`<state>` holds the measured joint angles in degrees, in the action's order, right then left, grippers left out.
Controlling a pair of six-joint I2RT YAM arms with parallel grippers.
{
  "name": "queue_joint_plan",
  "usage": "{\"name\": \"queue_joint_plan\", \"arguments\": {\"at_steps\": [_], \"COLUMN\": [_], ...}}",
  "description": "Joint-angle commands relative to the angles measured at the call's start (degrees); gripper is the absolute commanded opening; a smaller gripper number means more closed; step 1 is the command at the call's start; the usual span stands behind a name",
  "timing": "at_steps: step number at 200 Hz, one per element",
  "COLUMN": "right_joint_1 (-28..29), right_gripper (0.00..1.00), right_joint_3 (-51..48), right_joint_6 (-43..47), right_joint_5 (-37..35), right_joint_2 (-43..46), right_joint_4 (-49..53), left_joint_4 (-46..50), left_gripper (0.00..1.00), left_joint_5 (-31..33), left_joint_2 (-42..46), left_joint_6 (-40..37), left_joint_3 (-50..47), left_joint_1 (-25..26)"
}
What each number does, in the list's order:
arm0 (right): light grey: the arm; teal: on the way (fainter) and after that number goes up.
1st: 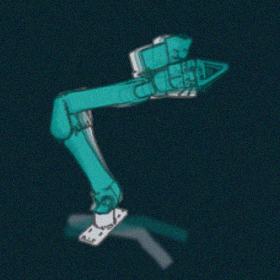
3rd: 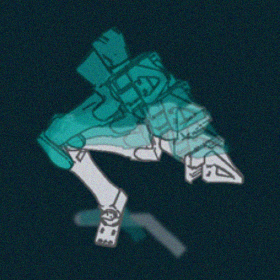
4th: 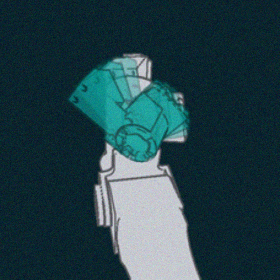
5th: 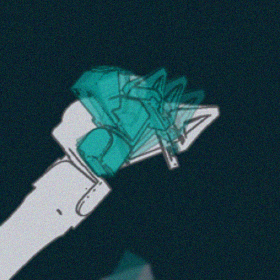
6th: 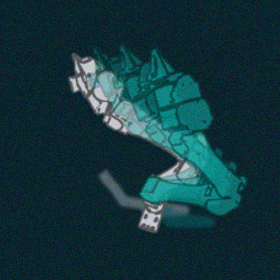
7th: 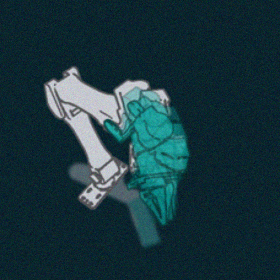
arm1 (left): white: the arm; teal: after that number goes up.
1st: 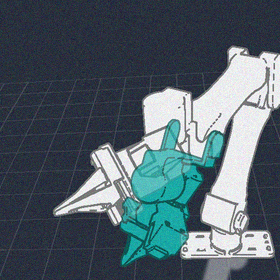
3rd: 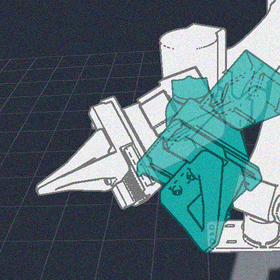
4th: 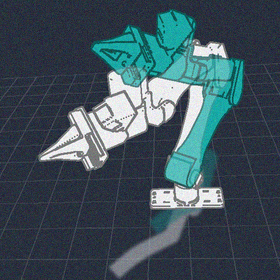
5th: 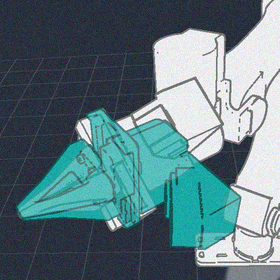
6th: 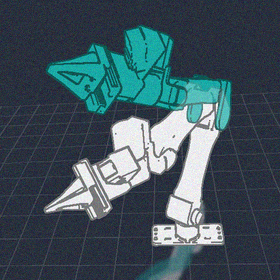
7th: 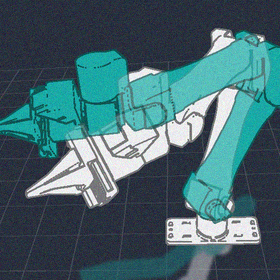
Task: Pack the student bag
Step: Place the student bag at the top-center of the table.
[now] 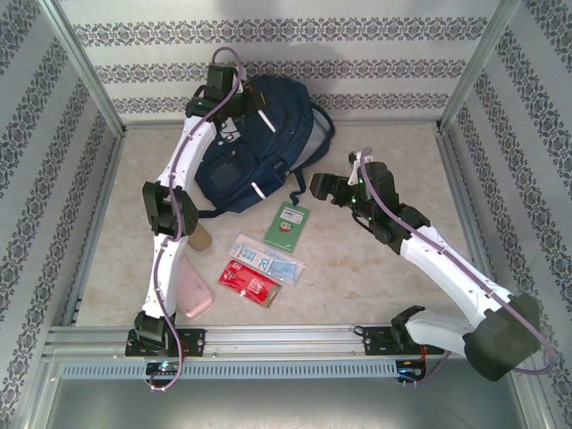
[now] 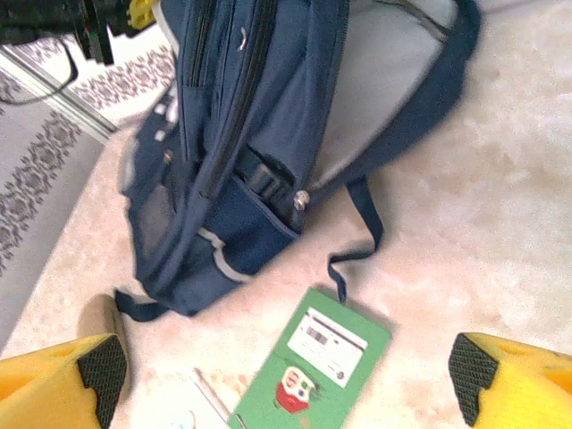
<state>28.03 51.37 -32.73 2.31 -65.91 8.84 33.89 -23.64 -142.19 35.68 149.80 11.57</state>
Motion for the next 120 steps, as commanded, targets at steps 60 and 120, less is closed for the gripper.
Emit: {"name": "queue_joint_plan", "arguments": {"at_steps": [60, 120], "right_joint_1": [1.0, -1.8], "right_gripper": [0.88, 0.83], "right_joint_3": [3.8, 16.8], "right_joint_6": [5.8, 9.4], "right_joint_5": [13.0, 25.6], "right_joint_2": [-15.2, -35.7], "right_joint_4": [4.0, 2.6], "left_joint_4": [5.5, -16.2], "left_gripper": [0.54, 0.66], "left_joint_5": [-3.4, 2.2], "left_joint_2": [4.6, 37.7], "left_joint_6": [-2.1, 14.0], "left_joint_3": [-2.8, -58.9], "left_joint_1": [1.4, 3.4]}}
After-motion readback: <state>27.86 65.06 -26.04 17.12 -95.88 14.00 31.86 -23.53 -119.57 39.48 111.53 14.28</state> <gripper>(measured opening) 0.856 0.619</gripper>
